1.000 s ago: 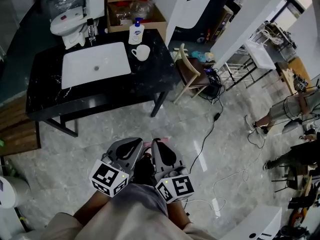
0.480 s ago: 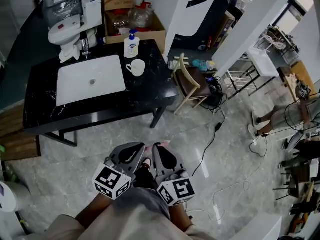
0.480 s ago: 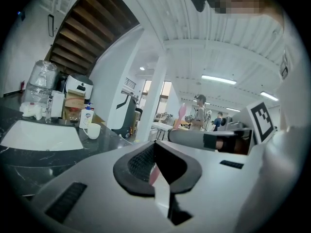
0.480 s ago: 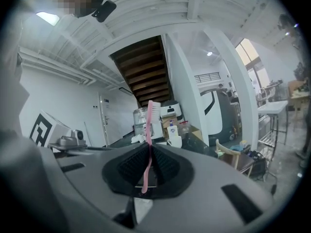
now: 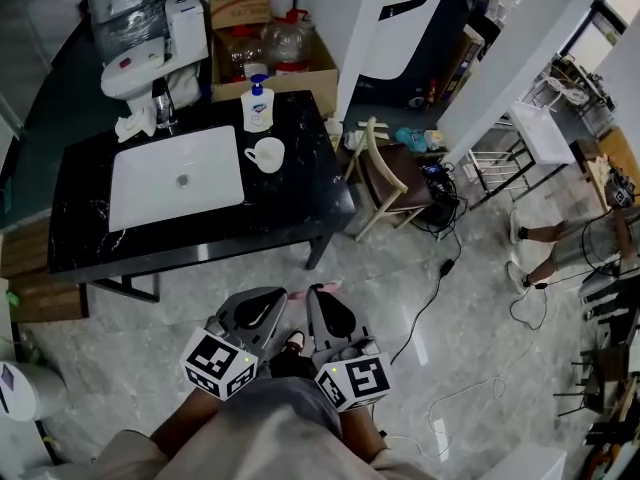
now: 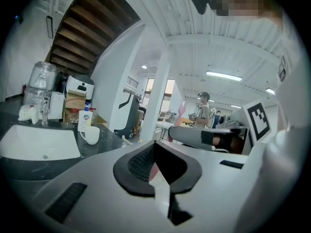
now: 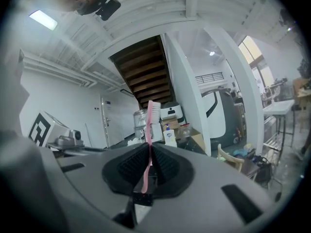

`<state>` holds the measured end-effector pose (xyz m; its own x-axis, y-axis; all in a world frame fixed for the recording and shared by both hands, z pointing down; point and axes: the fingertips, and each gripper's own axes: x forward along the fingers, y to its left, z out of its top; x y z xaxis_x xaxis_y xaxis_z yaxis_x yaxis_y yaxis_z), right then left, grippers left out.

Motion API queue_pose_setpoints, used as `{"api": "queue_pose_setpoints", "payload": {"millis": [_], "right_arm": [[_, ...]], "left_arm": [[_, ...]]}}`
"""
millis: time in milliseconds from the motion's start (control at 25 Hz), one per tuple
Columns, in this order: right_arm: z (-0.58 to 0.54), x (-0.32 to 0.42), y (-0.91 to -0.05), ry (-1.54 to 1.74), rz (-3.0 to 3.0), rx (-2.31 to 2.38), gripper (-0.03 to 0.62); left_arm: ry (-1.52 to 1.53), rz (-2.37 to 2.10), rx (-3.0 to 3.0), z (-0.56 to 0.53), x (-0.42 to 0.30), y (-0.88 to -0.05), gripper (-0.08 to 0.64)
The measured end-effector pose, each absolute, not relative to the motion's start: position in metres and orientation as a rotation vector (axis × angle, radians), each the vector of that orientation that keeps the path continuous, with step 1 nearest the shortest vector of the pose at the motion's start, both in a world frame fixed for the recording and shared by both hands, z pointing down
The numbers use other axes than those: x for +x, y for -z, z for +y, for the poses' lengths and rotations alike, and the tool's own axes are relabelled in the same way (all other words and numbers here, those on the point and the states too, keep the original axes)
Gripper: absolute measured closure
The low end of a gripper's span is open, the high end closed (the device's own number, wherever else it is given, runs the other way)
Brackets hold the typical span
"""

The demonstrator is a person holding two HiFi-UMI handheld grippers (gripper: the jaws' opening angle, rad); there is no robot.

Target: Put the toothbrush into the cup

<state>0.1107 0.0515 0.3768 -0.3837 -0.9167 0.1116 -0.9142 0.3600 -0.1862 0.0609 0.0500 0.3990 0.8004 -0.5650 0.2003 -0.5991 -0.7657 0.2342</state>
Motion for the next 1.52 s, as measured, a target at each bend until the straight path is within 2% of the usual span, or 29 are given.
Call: {"api": "queue_pose_setpoints", "payload": {"millis": [640,1520], "right_arm": [[0.006,0.135,-0.369,0.293,2.648,-1.603,0.566],[-0.089,0.139,-0.366,0.288,2.66,-1.656,0.565]], "left_arm": [[-0.158,-1.054,2.674,0.011,0.082,-0.397,0.555],[-0.132,-0.964,2.678,-0.085,0.093,-0.394,0.555]]}}
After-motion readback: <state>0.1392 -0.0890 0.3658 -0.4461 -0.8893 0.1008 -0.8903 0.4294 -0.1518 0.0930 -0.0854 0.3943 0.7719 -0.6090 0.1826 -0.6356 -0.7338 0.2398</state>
